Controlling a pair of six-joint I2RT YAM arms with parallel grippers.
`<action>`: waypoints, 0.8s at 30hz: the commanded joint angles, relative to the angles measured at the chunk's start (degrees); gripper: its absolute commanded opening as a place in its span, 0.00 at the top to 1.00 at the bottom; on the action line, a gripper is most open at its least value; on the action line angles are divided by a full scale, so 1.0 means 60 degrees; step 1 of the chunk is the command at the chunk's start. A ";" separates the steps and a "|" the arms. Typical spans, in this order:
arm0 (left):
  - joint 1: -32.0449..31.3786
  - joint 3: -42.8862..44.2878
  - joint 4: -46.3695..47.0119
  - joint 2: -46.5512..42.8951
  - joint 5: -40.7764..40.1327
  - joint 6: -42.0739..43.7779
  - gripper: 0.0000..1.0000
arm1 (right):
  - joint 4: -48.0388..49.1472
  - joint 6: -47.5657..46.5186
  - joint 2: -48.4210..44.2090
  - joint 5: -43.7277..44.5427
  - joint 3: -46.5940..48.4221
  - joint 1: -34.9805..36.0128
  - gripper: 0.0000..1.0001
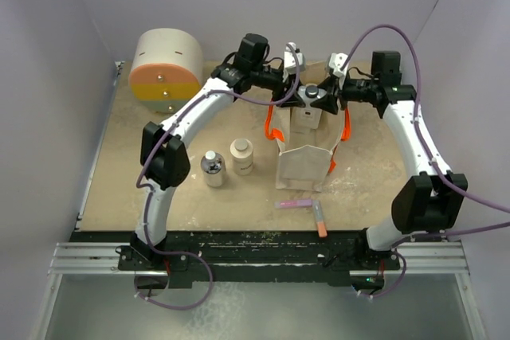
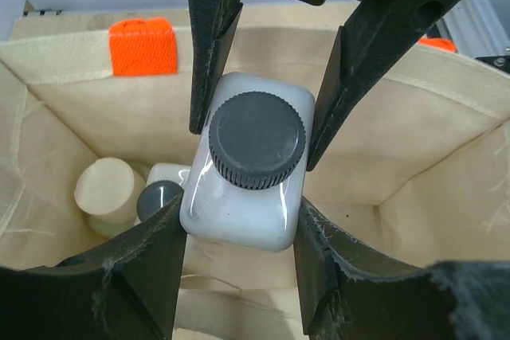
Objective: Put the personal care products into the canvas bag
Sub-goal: Place the care product in the canvas bag.
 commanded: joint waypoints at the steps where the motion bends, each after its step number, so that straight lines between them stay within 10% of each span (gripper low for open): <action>1: -0.0186 0.0342 0.0469 -0.0033 -0.0688 0.0033 1.00 | 0.0479 -0.1192 0.0565 0.0095 -0.0055 0.0121 1.00; 17: -0.0392 -0.0597 0.0567 0.0110 -0.1152 0.0686 1.00 | -0.1073 -0.3134 0.1748 0.0433 0.0640 0.0121 0.97; 24: -0.0459 -0.0592 0.0496 0.0041 -0.1407 0.0760 0.72 | -0.1991 -0.4255 0.1937 0.0826 0.1012 0.0121 0.98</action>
